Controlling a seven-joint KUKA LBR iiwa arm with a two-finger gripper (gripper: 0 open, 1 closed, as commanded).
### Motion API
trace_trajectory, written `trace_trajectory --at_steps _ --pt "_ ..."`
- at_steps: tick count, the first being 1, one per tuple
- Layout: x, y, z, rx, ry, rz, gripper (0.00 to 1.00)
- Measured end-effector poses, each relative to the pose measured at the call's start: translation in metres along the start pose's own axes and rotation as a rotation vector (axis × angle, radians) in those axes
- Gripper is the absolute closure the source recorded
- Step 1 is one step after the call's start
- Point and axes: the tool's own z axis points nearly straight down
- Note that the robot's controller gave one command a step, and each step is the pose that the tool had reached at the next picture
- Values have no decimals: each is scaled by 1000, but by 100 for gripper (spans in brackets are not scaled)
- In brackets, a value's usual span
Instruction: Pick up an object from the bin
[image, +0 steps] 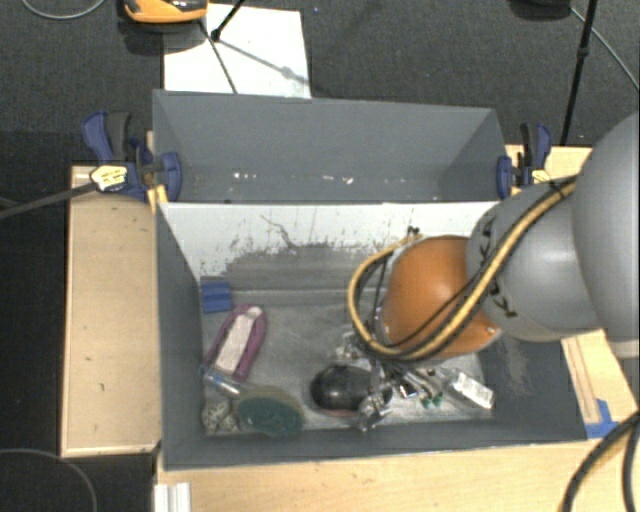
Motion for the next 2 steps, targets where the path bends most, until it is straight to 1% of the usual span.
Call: trace_trajectory --at_steps 1,2 --pt "1 -1 -1 -2 3 7 100" --pt "-36 -12 -145 0 4 9 100"
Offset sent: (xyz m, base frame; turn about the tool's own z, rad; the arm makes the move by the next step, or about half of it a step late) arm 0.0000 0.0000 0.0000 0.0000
